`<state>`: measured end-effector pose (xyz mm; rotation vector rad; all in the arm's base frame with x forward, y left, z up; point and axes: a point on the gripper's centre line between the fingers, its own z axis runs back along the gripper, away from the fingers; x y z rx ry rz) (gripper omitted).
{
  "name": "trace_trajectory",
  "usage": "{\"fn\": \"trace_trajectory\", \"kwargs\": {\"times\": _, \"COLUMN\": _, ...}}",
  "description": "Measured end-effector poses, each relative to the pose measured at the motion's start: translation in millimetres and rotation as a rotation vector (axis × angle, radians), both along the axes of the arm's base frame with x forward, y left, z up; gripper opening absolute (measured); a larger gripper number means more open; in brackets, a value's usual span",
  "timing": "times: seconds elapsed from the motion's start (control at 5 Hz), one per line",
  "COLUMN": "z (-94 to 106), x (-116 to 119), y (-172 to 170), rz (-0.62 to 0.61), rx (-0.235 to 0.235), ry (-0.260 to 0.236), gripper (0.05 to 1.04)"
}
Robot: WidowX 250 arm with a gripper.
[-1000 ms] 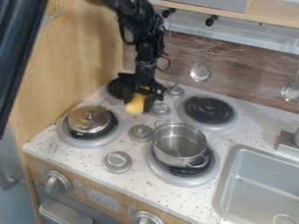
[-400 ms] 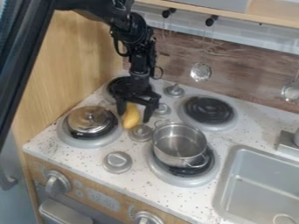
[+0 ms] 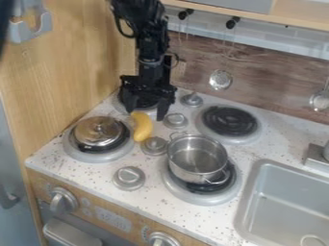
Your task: Take the banana from the pot and put it between the left stoves
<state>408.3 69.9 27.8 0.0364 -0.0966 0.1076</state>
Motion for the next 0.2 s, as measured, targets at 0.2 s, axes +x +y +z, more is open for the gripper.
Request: {"fn": "trace_trajectory", "kwargs": {"times": 0.2, "z": 7.2, "x": -13.9, "y": -9.7, "rz": -0.028, "rx": -0.047, "ry": -0.006, "gripper": 0.998}}
